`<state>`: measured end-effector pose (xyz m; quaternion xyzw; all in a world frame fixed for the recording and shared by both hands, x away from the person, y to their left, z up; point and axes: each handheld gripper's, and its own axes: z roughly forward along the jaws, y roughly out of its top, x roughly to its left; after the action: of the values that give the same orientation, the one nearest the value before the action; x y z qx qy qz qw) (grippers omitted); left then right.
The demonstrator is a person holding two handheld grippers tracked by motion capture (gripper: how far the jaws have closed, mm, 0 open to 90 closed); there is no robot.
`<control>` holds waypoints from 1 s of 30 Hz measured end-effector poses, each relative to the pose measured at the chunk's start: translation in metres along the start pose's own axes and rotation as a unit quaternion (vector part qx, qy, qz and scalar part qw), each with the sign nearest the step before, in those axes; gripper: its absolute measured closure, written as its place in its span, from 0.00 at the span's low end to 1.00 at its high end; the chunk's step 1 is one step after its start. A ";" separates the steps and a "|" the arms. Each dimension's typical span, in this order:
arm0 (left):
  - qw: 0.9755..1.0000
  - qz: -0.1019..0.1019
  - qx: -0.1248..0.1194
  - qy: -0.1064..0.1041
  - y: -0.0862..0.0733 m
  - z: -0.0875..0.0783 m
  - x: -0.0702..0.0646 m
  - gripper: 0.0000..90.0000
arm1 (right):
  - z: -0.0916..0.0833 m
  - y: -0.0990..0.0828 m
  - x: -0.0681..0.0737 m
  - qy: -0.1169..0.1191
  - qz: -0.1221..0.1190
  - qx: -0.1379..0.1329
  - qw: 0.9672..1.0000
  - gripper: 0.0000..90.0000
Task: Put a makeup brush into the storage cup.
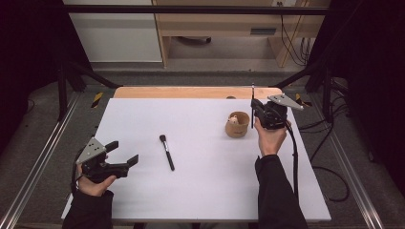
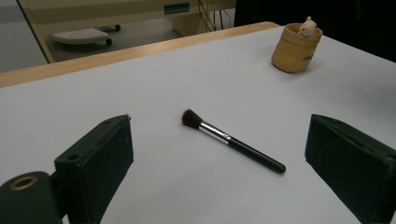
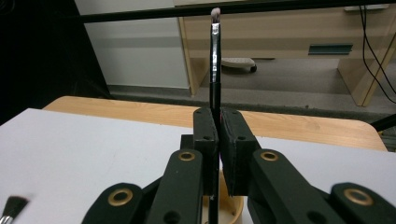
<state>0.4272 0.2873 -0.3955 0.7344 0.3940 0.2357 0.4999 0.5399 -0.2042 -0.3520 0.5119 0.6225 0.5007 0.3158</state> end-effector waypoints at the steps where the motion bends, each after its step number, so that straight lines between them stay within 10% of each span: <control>1: 1.000 0.000 0.000 0.000 0.000 0.000 0.000 0.08 | 0.002 0.000 0.000 -0.002 0.003 -0.001 1.000 0.96; 30: 1.000 -0.001 -0.002 -0.002 0.000 0.000 0.000 0.08 | 0.035 -0.002 -0.001 -0.009 0.007 -0.020 1.000 0.95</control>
<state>0.4270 0.2869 -0.3957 0.7335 0.3926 0.2346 0.5028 0.5710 -0.1950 -0.3646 0.5143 0.6057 0.5111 0.3278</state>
